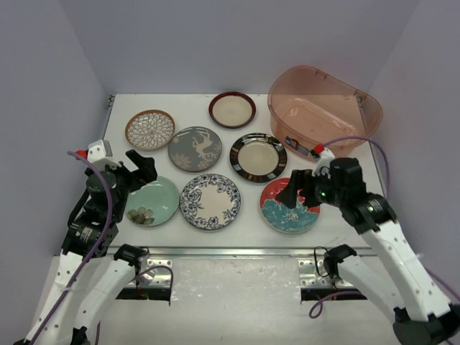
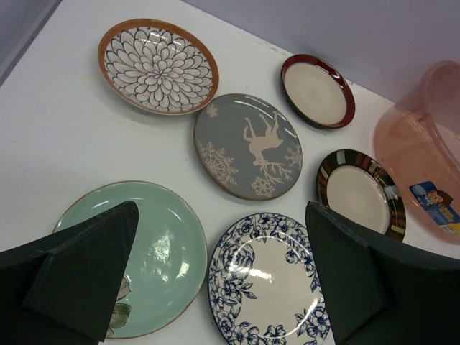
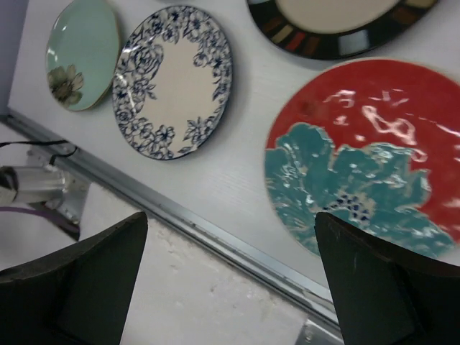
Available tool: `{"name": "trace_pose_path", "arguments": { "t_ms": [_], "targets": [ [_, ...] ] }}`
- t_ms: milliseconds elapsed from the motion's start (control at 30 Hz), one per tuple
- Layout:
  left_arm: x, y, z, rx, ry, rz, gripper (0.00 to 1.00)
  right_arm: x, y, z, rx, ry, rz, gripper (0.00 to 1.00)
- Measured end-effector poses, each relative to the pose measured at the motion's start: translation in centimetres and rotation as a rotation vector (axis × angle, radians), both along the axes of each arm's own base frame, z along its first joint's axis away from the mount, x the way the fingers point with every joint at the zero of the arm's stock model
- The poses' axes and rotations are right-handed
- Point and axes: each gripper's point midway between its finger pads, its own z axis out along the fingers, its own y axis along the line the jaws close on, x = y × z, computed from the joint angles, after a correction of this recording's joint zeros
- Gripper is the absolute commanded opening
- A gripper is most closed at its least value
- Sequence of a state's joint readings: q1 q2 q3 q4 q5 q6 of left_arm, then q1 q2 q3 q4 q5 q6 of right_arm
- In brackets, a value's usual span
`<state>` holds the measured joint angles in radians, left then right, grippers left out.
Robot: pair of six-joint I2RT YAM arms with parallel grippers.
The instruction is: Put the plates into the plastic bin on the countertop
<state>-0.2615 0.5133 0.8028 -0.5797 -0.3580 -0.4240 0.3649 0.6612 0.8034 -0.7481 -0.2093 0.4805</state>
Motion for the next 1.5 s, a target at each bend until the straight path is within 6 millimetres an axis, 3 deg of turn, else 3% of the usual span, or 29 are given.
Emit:
{"name": "trace_pose_path", "arguments": {
  "t_ms": [100,233,367,500,700,767,833,933,1033,1100,1400,1500],
  "targets": [
    [0.0,0.0,0.0,0.001,0.002,0.0,1.0,1.4,3.8,-3.5,0.065,0.154,0.104,0.99],
    [0.2,0.0,-0.3,0.003,0.012,0.0,1.0,1.9,8.4,-8.2,0.056,0.295,0.188,0.99],
    [0.5,-0.1,-0.7,0.009,0.032,0.0,1.0,2.4,12.4,-10.9,0.05,0.317,0.227,0.98],
    [0.5,-0.2,-0.8,0.009,0.036,-0.002,1.0,4.1,14.3,-12.7,0.056,0.299,0.187,0.87],
    [0.5,-0.3,-0.8,0.006,0.036,-0.011,1.0,5.5,15.1,-16.6,0.024,0.328,0.131,0.78],
    [0.5,-0.4,-0.8,0.005,0.034,-0.014,1.0,5.5,15.0,-17.9,0.008,0.35,0.114,0.7],
    [0.4,-0.5,-0.7,0.003,0.032,-0.019,1.0,5.4,15.0,-18.9,-0.005,0.365,0.102,0.58],
    [0.4,-0.6,-0.7,0.0,0.03,-0.027,1.0,5.5,15.6,-19.6,0.002,0.37,0.098,0.28],
    [0.4,-0.7,-0.7,-0.001,0.03,-0.032,1.0,5.6,16.2,-20.3,0.02,0.378,0.078,0.17],
    [0.4,-0.7,-0.7,-0.001,0.03,-0.033,1.0,5.9,16.6,-20.3,0.052,0.375,0.057,0.02],
    [0.4,-0.8,-0.4,-0.003,0.02,-0.039,1.0,5.2,16.7,-20.1,0.193,0.404,-0.038,0.0],
    [0.4,-0.8,-0.4,-0.004,0.02,-0.041,1.0,4.2,16.1,-18.8,0.234,0.392,-0.043,0.0]
  ]
}}
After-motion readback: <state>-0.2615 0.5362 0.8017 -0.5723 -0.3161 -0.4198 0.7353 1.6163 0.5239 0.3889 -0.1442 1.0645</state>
